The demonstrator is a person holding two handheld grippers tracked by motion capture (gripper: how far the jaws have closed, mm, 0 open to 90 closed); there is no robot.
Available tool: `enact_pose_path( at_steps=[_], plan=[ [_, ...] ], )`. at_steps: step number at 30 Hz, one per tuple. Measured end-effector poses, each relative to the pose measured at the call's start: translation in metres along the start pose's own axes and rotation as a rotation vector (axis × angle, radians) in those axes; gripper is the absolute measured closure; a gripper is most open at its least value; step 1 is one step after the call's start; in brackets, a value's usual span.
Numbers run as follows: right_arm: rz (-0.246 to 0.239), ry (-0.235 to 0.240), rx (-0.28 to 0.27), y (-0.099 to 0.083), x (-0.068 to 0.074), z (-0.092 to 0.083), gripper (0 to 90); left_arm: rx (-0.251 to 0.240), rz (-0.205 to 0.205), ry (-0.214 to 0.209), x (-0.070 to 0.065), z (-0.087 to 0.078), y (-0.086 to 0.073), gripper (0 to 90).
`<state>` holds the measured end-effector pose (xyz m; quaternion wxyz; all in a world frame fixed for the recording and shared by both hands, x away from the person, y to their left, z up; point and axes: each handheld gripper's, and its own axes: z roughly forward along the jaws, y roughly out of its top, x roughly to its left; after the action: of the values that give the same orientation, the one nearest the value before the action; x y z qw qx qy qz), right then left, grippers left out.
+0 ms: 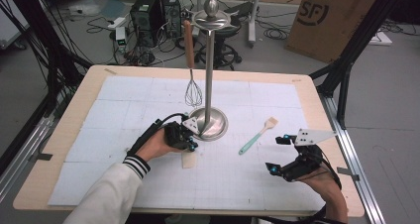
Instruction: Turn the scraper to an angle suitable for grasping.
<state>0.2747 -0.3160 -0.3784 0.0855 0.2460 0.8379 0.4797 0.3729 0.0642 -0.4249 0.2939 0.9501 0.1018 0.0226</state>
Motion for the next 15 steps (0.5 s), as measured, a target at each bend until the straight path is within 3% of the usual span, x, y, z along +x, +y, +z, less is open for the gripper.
enact_pose_path(
  at_steps=[8, 15],
  plan=[
    [0.000, 0.000, 0.001, -0.0003, 0.0002, -0.0009, 0.2, 0.003, -0.003, -0.012, 0.0000, -0.0027, -0.0008, 90.0],
    [0.001, 0.000, 0.003, -0.0001, 0.0004, -0.0004, 0.2, -0.006, 0.019, -0.006, -0.0027, 0.0030, 0.0026, 90.0]
  ],
)
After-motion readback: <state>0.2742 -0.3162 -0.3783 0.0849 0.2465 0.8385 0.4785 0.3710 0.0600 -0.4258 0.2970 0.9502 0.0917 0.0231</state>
